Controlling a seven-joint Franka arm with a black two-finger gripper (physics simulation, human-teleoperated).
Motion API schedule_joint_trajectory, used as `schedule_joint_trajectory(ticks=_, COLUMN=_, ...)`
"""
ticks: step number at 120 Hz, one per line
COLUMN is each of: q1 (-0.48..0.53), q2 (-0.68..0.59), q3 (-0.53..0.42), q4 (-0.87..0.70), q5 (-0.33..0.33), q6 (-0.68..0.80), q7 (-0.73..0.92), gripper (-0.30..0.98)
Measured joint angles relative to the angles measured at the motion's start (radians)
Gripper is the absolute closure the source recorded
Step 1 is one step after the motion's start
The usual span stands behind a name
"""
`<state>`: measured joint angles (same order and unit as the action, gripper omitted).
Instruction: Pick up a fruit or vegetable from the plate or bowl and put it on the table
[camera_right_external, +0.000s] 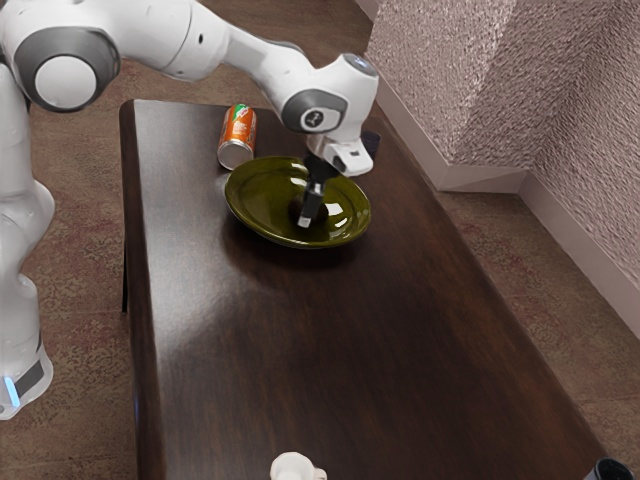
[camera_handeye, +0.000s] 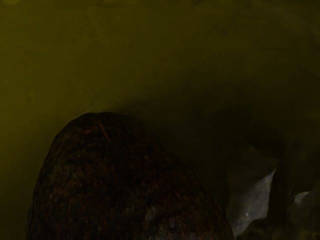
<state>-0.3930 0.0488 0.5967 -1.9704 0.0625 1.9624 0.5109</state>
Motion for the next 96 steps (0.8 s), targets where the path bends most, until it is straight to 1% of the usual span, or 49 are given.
schedule_joint_trajectory(ticks=4, q1=-0.007, q2=0.001, q3=0.000, q4=0.000, q5=-0.001, q6=0.000, q7=0.001, gripper=0.04)
schedule_joint_trajectory(ticks=13, q1=-0.015, q2=0.002, q3=0.001, q4=-0.001, q5=-0.006, q6=0.000, q7=0.003, gripper=0.14)
schedule_joint_trajectory(ticks=27, q1=-0.008, q2=0.002, q3=0.002, q4=-0.001, q5=-0.009, q6=0.008, q7=0.003, gripper=0.33)
schedule_joint_trajectory(ticks=35, q1=-0.001, q2=0.001, q3=0.002, q4=-0.001, q5=-0.007, q6=0.015, q7=0.001, gripper=0.47)
schedule_joint_trajectory(ticks=52, q1=0.003, q2=-0.012, q3=-0.001, q4=0.004, q5=0.014, q6=0.029, q7=-0.013, gripper=0.62)
schedule_joint_trajectory(ticks=75, q1=-0.017, q2=-0.050, q3=-0.017, q4=0.065, q5=0.038, q6=0.041, q7=-0.039, gripper=0.66)
schedule_joint_trajectory(ticks=79, q1=-0.043, q2=-0.054, q3=0.002, q4=0.087, q5=0.040, q6=0.041, q7=-0.044, gripper=0.67)
schedule_joint_trajectory(ticks=89, q1=-0.068, q2=-0.049, q3=0.014, q4=0.142, q5=0.044, q6=0.038, q7=-0.055, gripper=0.67)
schedule_joint_trajectory(ticks=96, q1=-0.050, q2=-0.040, q3=-0.012, q4=0.171, q5=0.040, q6=0.037, q7=-0.062, gripper=0.67)
